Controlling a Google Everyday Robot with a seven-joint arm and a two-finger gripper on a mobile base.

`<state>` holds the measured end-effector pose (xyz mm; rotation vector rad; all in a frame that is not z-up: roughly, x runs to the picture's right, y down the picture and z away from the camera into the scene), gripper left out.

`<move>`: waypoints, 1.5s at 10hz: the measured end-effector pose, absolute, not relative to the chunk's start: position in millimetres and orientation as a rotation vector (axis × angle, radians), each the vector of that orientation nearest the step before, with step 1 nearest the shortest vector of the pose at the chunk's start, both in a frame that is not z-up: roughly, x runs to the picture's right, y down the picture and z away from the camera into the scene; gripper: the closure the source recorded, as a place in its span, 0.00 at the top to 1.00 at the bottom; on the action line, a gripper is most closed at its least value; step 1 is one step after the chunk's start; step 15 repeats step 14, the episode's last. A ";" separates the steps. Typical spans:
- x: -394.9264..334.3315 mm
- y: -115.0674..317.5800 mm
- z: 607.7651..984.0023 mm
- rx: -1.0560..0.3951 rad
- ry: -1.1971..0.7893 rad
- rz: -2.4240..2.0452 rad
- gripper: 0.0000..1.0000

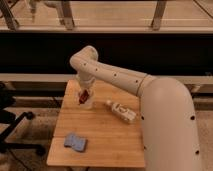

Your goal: Place the pepper in the ceramic cup

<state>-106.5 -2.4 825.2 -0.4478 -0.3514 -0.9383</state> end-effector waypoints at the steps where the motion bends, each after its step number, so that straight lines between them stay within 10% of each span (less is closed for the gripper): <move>1: -105.5 -2.7 825.8 -0.446 -0.350 -0.937 0.30; 15: -94.1 -12.8 832.2 -0.421 -0.343 -0.928 0.95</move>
